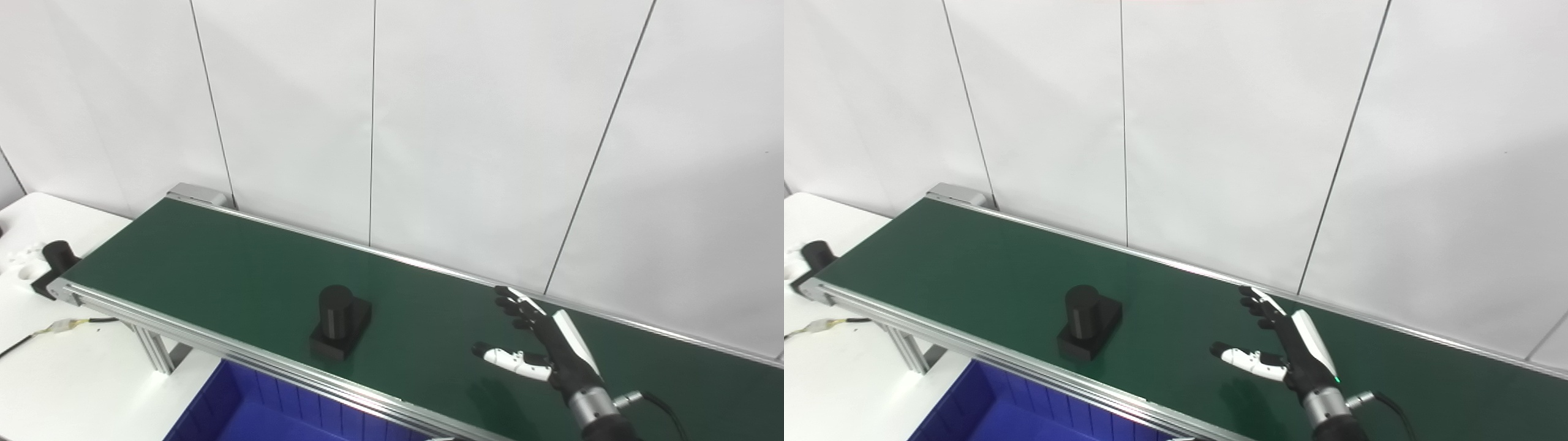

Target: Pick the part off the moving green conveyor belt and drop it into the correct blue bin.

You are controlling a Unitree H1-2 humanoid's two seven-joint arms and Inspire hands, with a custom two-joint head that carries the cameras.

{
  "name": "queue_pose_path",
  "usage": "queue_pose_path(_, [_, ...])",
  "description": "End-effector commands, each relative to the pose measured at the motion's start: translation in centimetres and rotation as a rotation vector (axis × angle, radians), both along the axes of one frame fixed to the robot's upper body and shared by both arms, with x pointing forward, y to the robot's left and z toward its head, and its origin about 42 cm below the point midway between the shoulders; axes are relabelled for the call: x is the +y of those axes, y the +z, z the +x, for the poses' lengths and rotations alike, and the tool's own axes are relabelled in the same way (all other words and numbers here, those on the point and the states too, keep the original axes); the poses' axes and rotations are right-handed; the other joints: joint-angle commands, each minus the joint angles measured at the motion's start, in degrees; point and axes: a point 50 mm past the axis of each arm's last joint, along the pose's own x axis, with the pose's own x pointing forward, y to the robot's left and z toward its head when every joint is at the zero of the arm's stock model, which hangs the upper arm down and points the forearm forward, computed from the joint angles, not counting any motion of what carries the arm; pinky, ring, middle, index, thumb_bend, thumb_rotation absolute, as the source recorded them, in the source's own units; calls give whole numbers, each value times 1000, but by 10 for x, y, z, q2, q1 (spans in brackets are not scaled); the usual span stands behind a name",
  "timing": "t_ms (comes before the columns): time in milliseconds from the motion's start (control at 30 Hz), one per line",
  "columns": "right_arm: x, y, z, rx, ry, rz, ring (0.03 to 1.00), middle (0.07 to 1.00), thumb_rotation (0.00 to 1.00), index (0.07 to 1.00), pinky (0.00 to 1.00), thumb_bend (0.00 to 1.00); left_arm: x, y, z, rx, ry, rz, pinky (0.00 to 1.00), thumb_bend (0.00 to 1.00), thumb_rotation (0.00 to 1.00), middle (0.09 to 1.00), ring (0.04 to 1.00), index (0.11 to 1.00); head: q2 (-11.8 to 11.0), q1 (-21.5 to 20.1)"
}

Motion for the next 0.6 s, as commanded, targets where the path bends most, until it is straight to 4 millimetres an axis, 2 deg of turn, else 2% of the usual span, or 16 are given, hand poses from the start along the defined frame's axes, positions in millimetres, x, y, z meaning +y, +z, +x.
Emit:
queue_pose_path(0, [19,32,13,-116,37,37,854,852,424,883,809,679,-4,9,5,-67,-28,-5,759,1000,202,819,786,809,0,2])
queue_pose_path(233, [38,31,23,-98,72,26,863,860,420,880,795,684,-8,9,5,-66,-34,-15,727,1000,177,814,777,802,2,5])
queue_pose_path(567, [60,32,26,-104,110,1,857,866,483,875,770,699,-14,10,4,-67,-30,-12,724,1000,180,815,787,800,5,11])
